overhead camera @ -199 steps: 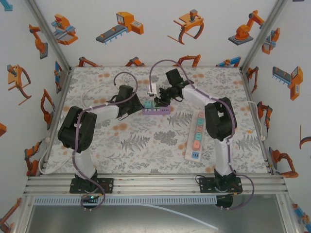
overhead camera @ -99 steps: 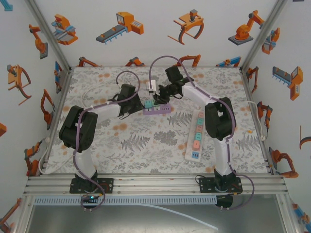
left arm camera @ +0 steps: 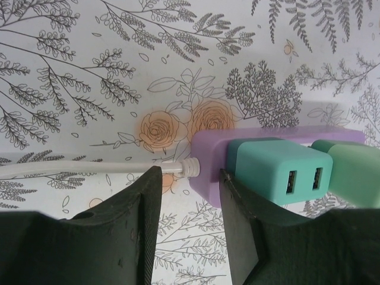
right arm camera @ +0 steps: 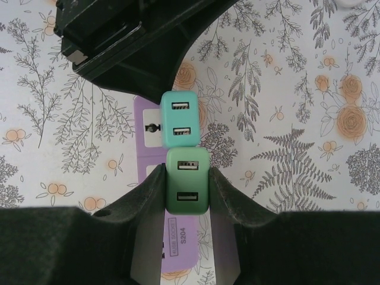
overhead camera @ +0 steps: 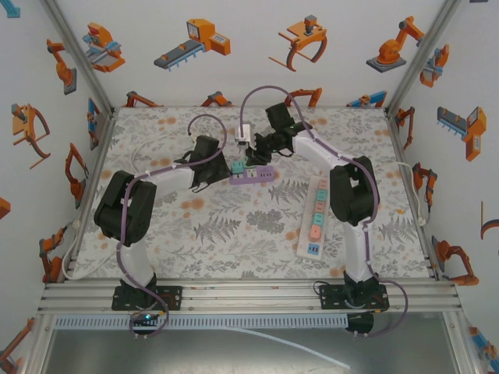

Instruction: Pull the plug off the socket

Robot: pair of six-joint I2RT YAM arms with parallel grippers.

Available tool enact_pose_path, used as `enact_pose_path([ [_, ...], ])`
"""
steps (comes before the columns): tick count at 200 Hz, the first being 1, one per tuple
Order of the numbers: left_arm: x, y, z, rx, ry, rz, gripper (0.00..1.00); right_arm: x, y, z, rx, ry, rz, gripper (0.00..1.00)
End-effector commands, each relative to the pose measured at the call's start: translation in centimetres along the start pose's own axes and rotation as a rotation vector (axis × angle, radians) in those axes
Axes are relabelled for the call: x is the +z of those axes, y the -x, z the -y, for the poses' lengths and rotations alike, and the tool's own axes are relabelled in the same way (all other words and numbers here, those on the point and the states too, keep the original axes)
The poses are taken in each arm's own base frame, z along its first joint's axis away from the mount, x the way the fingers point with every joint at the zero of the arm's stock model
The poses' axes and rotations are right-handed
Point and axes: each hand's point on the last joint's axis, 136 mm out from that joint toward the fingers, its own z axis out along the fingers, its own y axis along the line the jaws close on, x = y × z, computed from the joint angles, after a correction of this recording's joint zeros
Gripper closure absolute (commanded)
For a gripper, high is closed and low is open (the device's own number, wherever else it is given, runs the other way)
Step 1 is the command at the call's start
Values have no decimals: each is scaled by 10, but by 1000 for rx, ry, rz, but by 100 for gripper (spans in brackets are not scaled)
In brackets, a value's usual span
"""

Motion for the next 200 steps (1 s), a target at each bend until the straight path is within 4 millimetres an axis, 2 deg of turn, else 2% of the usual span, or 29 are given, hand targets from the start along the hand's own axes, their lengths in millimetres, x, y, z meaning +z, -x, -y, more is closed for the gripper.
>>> enact_pose_path([
  [1, -5, -35, -23, 80, 84, -137, 54, -26, 34, 7, 19, -82, 42, 84],
  [40, -28, -3, 8, 98, -11, -73, 51, -59, 46, 26, 216, -266, 42, 84],
  [69, -60, 17, 36, 125, -138, -15, 51, -99, 43, 54, 523, -485, 67, 84],
  [83, -81, 21, 54, 153, -236, 5, 50, -121, 34, 66, 700, -585, 100, 86],
  [105, -116, 18, 75, 205, -380, 20, 48, -151, 16, 73, 961, -655, 204, 85],
  [122, -144, 12, 87, 261, -470, 30, 45, -172, -7, 79, 1149, -698, 317, 86],
  [134, -163, 4, 93, 313, -514, 38, 43, -184, -31, 84, 1309, -728, 405, 87],
  [154, -194, -9, 101, 416, -564, 59, 38, -190, -73, 88, 1529, -751, 485, 89],
  [163, -206, -16, 104, 458, -585, 66, 32, -187, -88, 90, 1596, -751, 492, 89],
  [183, -226, -29, 107, 505, -633, 69, 22, -174, -107, 98, 1640, -751, 467, 88],
  [200, -239, -34, 106, 518, -656, 83, 8, -161, -124, 106, 1682, -752, 439, 87],
])
